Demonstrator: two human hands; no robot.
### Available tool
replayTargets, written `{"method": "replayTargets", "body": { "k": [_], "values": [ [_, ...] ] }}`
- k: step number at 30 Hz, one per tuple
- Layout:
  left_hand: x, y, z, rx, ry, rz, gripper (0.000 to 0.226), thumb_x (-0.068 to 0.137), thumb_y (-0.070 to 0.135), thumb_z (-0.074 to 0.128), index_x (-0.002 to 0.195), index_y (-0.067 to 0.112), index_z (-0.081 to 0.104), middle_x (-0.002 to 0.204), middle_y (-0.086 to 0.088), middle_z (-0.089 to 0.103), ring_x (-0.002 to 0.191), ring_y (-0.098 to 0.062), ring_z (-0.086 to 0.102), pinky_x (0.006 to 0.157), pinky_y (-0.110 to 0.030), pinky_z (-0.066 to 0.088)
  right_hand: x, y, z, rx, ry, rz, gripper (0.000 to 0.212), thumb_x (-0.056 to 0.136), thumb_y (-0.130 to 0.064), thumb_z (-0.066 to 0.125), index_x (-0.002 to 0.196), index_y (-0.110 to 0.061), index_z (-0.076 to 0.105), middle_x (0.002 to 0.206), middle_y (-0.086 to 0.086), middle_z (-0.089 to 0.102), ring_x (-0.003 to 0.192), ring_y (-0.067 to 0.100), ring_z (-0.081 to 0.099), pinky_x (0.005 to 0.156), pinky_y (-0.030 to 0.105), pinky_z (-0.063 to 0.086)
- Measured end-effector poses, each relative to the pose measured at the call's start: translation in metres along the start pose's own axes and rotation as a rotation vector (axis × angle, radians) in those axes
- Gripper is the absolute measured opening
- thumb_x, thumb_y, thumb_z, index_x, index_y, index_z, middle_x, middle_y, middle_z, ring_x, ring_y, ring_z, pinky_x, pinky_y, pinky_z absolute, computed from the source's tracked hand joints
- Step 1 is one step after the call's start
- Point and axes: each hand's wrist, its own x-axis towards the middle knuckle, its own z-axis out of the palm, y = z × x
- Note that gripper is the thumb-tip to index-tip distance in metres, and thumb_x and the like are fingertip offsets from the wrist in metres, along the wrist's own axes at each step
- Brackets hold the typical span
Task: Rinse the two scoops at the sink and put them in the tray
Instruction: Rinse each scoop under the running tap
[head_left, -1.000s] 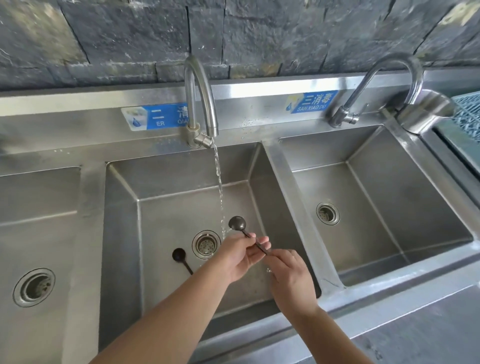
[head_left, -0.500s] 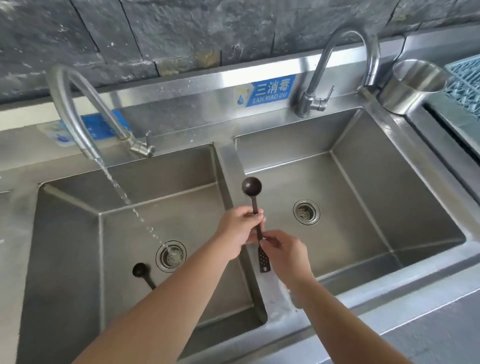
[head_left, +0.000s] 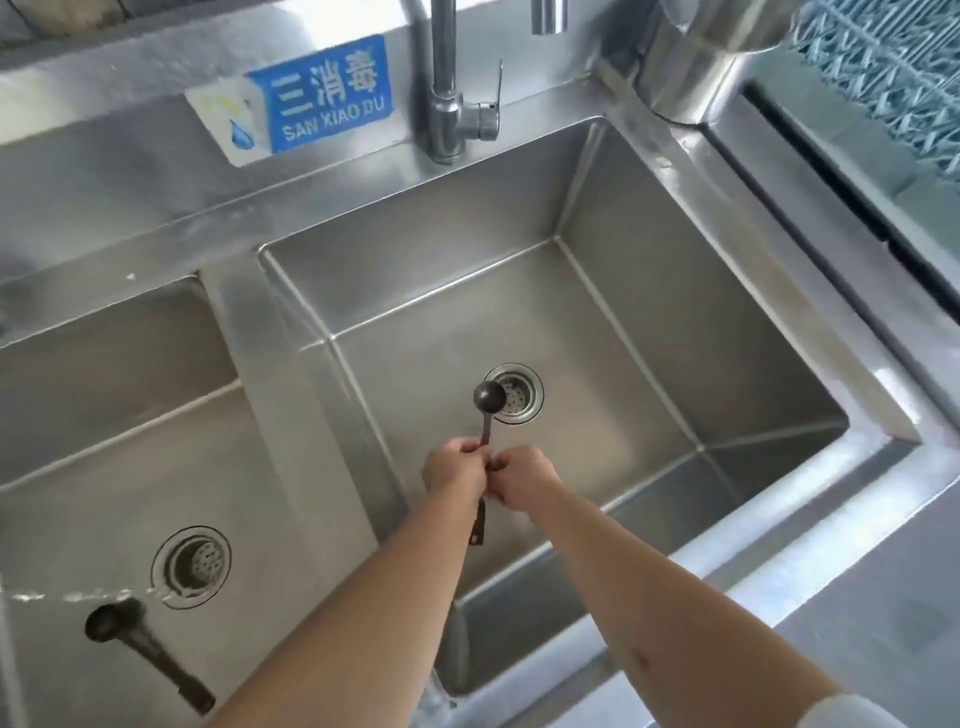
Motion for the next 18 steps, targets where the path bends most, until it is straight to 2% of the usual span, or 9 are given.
{"method": "replayTargets", "body": {
  "k": [3,5,8,10,13,16,18],
  "values": [
    [0.025,-0.025,0.019,-0.031,0.052,-0.106,0.019,0.078,0.007,0.071,0.094,0.015,0.076,0.095,-0.014,0.076,0.089,-0.029,0.072,0.084,-0.043,0.058,0.038,0.019,0.005,0.012,-0.091,0.064,0.014,0.079,-0.01,0.067,0.076,-0.022,0.062,0.086,0.004,0.067,0.088,0.023,0.071,0.079,0.032,0.06],
    [0.038,-0.036,0.026,-0.029,0.083,-0.147,0.023,0.08,0.003,0.067,0.099,0.013,0.076,0.1,-0.015,0.076,0.092,-0.03,0.071,0.085,-0.04,0.058,0.058,0.026,0.014,-0.056,-0.123,0.095,0.01,0.08,-0.009,0.065,0.081,-0.019,0.065,0.092,0.008,0.069,0.096,0.026,0.071,0.081,0.034,0.06],
    [0.052,-0.046,0.035,-0.05,0.132,-0.207,0.028,0.08,-0.001,0.063,0.1,0.013,0.077,0.1,-0.013,0.076,0.089,-0.029,0.07,0.07,-0.029,0.055,0.082,0.035,0.032,-0.292,-0.121,0.045,0.017,0.081,-0.012,0.063,0.094,-0.006,0.072,0.099,0.016,0.073,0.098,0.032,0.07,0.083,0.036,0.058],
    [0.059,-0.052,0.039,-0.046,0.134,-0.243,0.03,0.08,-0.002,0.061,0.1,0.012,0.077,0.101,-0.012,0.075,0.086,-0.027,0.068,0.066,-0.027,0.05,0.094,0.039,0.04,-0.35,-0.122,0.032,0.022,0.082,-0.015,0.062,0.097,-0.002,0.072,0.101,0.019,0.073,0.099,0.033,0.069,0.083,0.037,0.057],
    [0.07,-0.061,0.041,-0.005,0.138,-0.269,0.03,0.08,-0.002,0.061,0.101,0.012,0.077,0.107,-0.013,0.074,0.094,-0.029,0.068,0.082,-0.031,0.055,0.106,0.045,0.047,-0.405,-0.115,0.062,0.019,0.081,-0.015,0.063,0.093,-0.002,0.069,0.103,0.02,0.072,0.099,0.034,0.068,0.075,0.034,0.055],
    [0.068,-0.058,0.039,0.09,0.126,-0.261,0.033,0.081,0.004,0.061,0.109,0.016,0.075,0.116,-0.011,0.072,0.106,-0.029,0.066,0.094,-0.033,0.052,0.104,0.045,0.042,-0.433,-0.12,0.101,0.007,0.078,-0.011,0.065,0.082,-0.008,0.068,0.095,0.019,0.073,0.093,0.032,0.07,0.065,0.029,0.049],
    [0.059,-0.048,0.034,0.193,0.104,-0.198,0.039,0.082,0.008,0.058,0.119,0.017,0.069,0.125,-0.009,0.068,0.115,-0.029,0.062,0.099,-0.033,0.048,0.093,0.039,0.034,-0.45,-0.12,0.081,0.012,0.081,-0.007,0.062,0.09,-0.007,0.069,0.093,0.017,0.072,0.09,0.029,0.071,0.069,0.034,0.056]
  ]
}}
